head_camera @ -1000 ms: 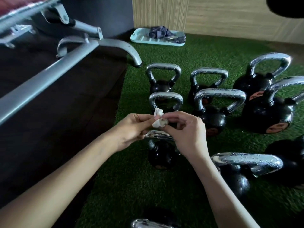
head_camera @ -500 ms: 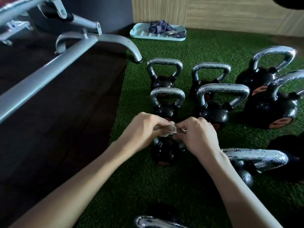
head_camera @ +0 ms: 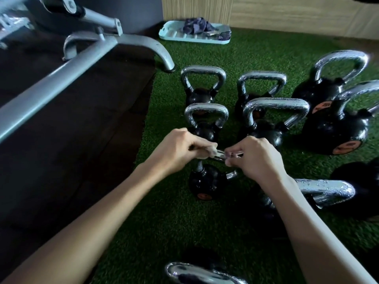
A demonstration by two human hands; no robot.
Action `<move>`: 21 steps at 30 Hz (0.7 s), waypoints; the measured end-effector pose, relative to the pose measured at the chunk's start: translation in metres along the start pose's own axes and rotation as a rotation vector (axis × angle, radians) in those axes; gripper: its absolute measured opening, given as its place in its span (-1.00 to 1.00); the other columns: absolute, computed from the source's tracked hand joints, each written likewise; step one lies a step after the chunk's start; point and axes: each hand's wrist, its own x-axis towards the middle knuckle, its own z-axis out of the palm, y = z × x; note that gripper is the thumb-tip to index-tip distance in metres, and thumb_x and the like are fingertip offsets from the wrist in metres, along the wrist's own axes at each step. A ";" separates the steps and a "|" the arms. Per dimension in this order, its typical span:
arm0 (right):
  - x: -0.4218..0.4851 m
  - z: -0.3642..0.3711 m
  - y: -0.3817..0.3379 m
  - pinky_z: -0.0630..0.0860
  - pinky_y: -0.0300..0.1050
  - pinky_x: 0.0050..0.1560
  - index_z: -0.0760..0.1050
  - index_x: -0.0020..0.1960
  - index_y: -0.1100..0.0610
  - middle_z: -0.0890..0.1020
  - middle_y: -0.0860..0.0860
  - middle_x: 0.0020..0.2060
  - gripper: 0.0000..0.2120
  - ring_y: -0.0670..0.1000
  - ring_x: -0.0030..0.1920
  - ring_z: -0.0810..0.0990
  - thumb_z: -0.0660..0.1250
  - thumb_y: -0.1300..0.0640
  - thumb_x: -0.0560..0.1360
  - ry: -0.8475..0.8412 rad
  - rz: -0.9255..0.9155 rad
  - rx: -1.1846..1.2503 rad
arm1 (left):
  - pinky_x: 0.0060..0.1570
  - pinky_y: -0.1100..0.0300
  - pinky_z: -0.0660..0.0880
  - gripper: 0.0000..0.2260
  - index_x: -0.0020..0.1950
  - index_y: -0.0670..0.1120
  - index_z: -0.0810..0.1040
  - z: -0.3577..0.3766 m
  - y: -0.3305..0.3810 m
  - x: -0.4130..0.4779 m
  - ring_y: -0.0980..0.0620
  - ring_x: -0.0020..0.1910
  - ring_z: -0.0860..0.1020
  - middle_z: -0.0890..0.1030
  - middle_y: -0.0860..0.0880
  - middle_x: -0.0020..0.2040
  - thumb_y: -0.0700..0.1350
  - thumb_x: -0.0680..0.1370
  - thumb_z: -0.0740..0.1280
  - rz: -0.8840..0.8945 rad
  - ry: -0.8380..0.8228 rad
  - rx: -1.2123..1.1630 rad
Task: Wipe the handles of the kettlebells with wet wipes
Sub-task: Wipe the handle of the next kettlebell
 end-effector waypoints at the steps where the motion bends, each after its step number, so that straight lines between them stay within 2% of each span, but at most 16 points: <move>1: -0.001 0.002 0.000 0.28 -0.28 -0.42 0.72 -0.11 -0.18 0.64 -0.21 -0.28 -0.91 -0.22 -0.33 0.49 0.56 -0.01 0.41 0.015 0.000 0.007 | 0.23 0.27 0.51 -0.77 0.18 0.10 0.72 -0.001 -0.006 -0.005 0.16 0.17 0.63 0.71 0.16 0.13 0.01 0.52 0.50 -0.028 0.002 -0.181; 3: -0.001 0.005 -0.001 0.29 -0.29 -0.41 0.72 -0.15 -0.15 0.58 -0.26 -0.35 -0.93 -0.26 -0.36 0.45 0.56 0.01 0.41 0.021 0.013 0.024 | 0.27 0.16 0.55 -0.76 0.20 -0.07 0.71 0.003 -0.021 -0.020 0.15 0.21 0.64 0.69 0.09 0.18 -0.09 0.54 0.50 -0.018 0.054 -0.337; 6: 0.001 0.004 -0.003 0.29 -0.30 -0.39 0.72 -0.14 -0.14 0.68 -0.20 -0.23 -0.88 -0.19 -0.31 0.50 0.61 0.02 0.36 -0.016 0.049 0.047 | 0.23 0.09 0.59 -0.79 0.15 -0.07 0.72 0.015 -0.042 -0.039 0.12 0.17 0.67 0.70 0.08 0.15 -0.13 0.52 0.48 -0.088 0.159 -0.404; 9: 0.004 0.002 -0.004 0.29 -0.29 -0.40 0.73 -0.13 -0.13 0.65 -0.19 -0.26 -0.86 -0.24 -0.35 0.45 0.62 0.05 0.36 -0.023 0.049 0.049 | 0.16 0.20 0.60 -0.75 0.18 -0.08 0.70 0.026 -0.042 -0.049 0.13 0.15 0.67 0.68 0.07 0.18 -0.16 0.50 0.49 -0.065 0.284 -0.385; 12: 0.005 0.001 0.000 0.31 -0.29 -0.41 0.73 -0.15 -0.13 0.61 -0.22 -0.33 -0.88 -0.24 -0.34 0.48 0.62 0.04 0.36 -0.027 0.048 0.048 | 0.18 0.23 0.58 -0.71 0.23 -0.16 0.67 0.038 -0.043 -0.050 0.11 0.18 0.66 0.67 0.04 0.20 -0.19 0.50 0.50 -0.034 0.342 -0.362; 14: 0.005 0.002 0.002 0.32 -0.28 -0.40 0.73 -0.14 -0.14 0.59 -0.23 -0.35 -0.88 -0.24 -0.32 0.49 0.62 0.03 0.36 -0.018 0.042 0.042 | 0.22 0.24 0.56 -0.73 0.23 -0.13 0.68 0.045 -0.047 -0.051 0.11 0.22 0.64 0.68 0.06 0.20 -0.19 0.53 0.49 -0.120 0.350 -0.460; 16: 0.005 0.001 0.003 0.36 -0.26 -0.37 0.73 -0.14 -0.15 0.65 -0.19 -0.26 -0.89 -0.19 -0.28 0.54 0.60 0.01 0.38 -0.023 0.016 0.012 | 0.22 0.27 0.54 -0.77 0.18 -0.05 0.70 0.052 -0.050 -0.053 0.17 0.21 0.64 0.70 0.11 0.15 -0.12 0.52 0.49 -0.230 0.344 -0.516; 17: 0.006 0.000 0.004 0.44 -0.22 -0.32 0.73 -0.12 -0.14 0.69 -0.16 -0.20 -0.91 -0.14 -0.23 0.59 0.59 0.00 0.39 -0.047 -0.005 -0.006 | 0.21 0.29 0.55 -0.80 0.14 0.01 0.71 0.057 -0.052 -0.054 0.21 0.18 0.64 0.71 0.16 0.11 -0.09 0.52 0.49 -0.272 0.336 -0.490; 19: 0.014 -0.003 0.005 0.61 -0.09 -0.06 0.74 -0.07 -0.13 0.74 -0.13 -0.07 -0.90 -0.06 -0.08 0.67 0.55 -0.08 0.43 -0.123 -0.053 -0.007 | 0.19 0.32 0.54 -0.85 0.07 0.13 0.71 0.063 -0.054 -0.054 0.30 0.13 0.63 0.70 0.27 0.03 -0.07 0.52 0.50 -0.327 0.290 -0.438; 21: 0.022 -0.008 0.002 0.62 0.03 0.09 0.73 -0.06 -0.14 0.75 -0.12 -0.01 -0.87 -0.03 0.00 0.69 0.51 -0.15 0.45 -0.195 -0.079 0.001 | 0.17 0.42 0.49 -0.85 0.02 0.18 0.71 0.066 -0.055 -0.053 0.36 0.12 0.61 0.67 0.36 -0.03 -0.06 0.52 0.51 -0.372 0.273 -0.442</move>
